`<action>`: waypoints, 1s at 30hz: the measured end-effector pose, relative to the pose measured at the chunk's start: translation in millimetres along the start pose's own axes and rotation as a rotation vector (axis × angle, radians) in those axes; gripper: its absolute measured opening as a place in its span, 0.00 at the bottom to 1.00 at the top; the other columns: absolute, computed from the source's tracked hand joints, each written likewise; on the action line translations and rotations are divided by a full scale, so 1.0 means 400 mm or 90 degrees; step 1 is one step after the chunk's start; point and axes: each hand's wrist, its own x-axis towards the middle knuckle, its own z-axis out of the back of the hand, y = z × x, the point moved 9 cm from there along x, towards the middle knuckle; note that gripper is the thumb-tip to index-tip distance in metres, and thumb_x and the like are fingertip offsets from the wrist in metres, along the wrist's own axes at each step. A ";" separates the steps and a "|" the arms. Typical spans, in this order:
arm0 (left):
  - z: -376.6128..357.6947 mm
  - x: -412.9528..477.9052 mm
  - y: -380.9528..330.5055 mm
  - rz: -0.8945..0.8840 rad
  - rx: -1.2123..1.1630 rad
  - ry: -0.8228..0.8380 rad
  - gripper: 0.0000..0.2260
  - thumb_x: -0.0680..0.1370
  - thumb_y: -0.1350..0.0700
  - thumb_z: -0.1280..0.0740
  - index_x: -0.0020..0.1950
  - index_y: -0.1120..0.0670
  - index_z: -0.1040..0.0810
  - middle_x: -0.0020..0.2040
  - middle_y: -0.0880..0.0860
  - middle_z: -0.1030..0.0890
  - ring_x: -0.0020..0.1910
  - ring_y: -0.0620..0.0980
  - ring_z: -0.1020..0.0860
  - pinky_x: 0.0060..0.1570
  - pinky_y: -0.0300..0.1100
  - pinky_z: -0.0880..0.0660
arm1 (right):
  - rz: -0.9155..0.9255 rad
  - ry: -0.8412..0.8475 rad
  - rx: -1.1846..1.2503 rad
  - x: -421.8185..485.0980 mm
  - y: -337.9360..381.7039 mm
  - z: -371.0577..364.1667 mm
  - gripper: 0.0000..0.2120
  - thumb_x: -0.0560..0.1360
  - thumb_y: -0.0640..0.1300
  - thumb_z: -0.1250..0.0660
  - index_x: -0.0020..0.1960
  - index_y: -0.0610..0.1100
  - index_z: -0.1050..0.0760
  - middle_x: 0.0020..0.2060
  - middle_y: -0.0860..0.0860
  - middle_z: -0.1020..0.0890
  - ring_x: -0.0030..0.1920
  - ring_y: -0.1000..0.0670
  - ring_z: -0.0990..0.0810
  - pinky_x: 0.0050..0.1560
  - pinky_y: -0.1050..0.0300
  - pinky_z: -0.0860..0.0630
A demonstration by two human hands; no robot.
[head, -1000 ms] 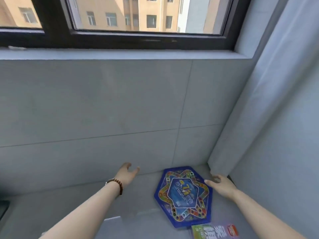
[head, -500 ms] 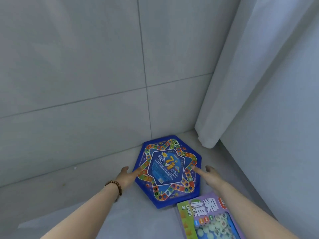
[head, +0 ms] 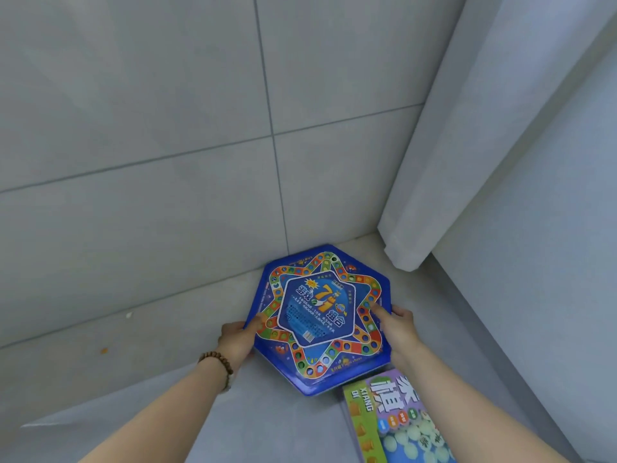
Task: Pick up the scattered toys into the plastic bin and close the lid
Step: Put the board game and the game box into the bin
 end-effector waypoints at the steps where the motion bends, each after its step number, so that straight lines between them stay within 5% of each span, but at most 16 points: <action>1: 0.011 -0.005 -0.002 0.001 0.002 -0.008 0.17 0.74 0.48 0.31 0.52 0.62 0.23 0.49 0.59 0.17 0.47 0.56 0.18 0.52 0.52 0.21 | 0.010 -0.008 0.005 -0.008 0.008 -0.007 0.20 0.73 0.45 0.29 0.57 0.44 0.37 0.44 0.44 0.19 0.38 0.44 0.17 0.33 0.52 0.21; 10: 0.183 -0.191 -0.126 -0.074 -0.022 -0.006 0.17 0.74 0.49 0.31 0.56 0.60 0.27 0.44 0.56 0.19 0.42 0.55 0.20 0.42 0.47 0.22 | 0.122 0.013 -0.017 -0.246 0.084 -0.089 0.17 0.72 0.47 0.29 0.55 0.48 0.34 0.47 0.47 0.19 0.39 0.47 0.17 0.35 0.54 0.20; 16: 0.384 -0.425 -0.193 -0.099 -0.141 -0.068 0.16 0.71 0.46 0.28 0.45 0.58 0.26 0.41 0.57 0.18 0.38 0.55 0.19 0.37 0.46 0.22 | 0.221 0.101 -0.030 -0.548 0.226 -0.185 0.18 0.73 0.47 0.29 0.56 0.51 0.36 0.48 0.47 0.18 0.40 0.46 0.16 0.36 0.54 0.19; 22: 0.719 -0.683 -0.218 -0.188 -0.251 -0.141 0.18 0.64 0.45 0.24 0.41 0.57 0.23 0.34 0.53 0.18 0.37 0.55 0.19 0.48 0.50 0.21 | 0.281 0.260 -0.074 -0.904 0.312 -0.391 0.14 0.75 0.46 0.32 0.58 0.46 0.32 0.41 0.49 0.17 0.36 0.49 0.17 0.32 0.57 0.20; 26: 1.012 -0.833 -0.156 -0.234 -0.319 -0.224 0.16 0.68 0.44 0.25 0.42 0.56 0.22 0.38 0.53 0.18 0.36 0.51 0.20 0.34 0.42 0.23 | 0.253 0.406 -0.154 -1.123 0.258 -0.606 0.18 0.75 0.48 0.32 0.62 0.41 0.27 0.48 0.44 0.15 0.46 0.44 0.16 0.46 0.51 0.19; 30: 1.300 -0.933 -0.019 -0.245 -0.420 -0.304 0.18 0.66 0.45 0.24 0.44 0.58 0.20 0.37 0.55 0.15 0.39 0.55 0.17 0.44 0.50 0.19 | 0.252 0.554 -0.334 -1.335 0.113 -0.825 0.15 0.76 0.47 0.33 0.59 0.42 0.27 0.49 0.47 0.16 0.40 0.49 0.17 0.34 0.59 0.21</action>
